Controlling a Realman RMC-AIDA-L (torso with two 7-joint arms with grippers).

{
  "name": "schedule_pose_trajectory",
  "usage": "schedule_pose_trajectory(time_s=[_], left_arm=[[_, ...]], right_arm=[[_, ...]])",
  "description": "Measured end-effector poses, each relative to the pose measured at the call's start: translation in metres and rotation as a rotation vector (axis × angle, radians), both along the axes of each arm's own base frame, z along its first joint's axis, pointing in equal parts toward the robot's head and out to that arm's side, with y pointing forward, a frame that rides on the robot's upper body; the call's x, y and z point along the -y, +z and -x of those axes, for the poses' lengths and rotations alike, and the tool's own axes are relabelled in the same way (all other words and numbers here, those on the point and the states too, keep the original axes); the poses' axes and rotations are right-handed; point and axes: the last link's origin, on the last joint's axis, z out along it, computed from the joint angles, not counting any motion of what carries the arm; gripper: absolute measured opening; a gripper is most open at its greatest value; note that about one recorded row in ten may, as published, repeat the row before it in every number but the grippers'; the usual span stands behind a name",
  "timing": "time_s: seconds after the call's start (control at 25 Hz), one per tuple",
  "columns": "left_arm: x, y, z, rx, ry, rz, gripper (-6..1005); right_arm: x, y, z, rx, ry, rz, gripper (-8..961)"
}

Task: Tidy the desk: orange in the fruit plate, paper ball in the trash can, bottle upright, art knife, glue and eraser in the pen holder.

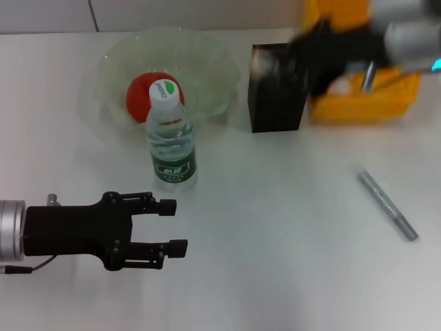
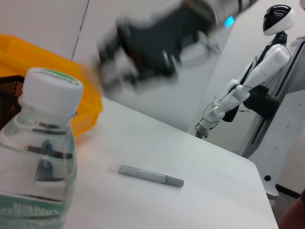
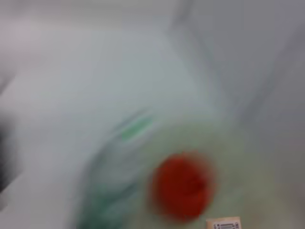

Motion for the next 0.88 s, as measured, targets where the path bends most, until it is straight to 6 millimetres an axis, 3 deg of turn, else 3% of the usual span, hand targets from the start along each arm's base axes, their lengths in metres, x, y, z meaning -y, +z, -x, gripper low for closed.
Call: schedule_pose_trajectory(time_s=[0.08,0.24,0.52,0.88], left_arm=[[-0.002,0.0,-0.002,0.001,-0.004,0.002,783],[-0.005,0.0,-0.005,0.0,-0.002,0.014,783],[-0.005,0.0,-0.008,0.006,-0.011,0.023,783],[-0.005,0.0,-0.009,0.007,-0.013,0.024,783]], right_arm=[[-0.021,0.022,-0.003,-0.147,-0.079,-0.133,281],[-0.04,0.026,-0.005,-0.196,-0.176,-0.161,287],[-0.072,0.011,-0.007,-0.033,-0.383,-0.091,298],[-0.076,-0.011,-0.006,0.085,-0.433,-0.02,313]])
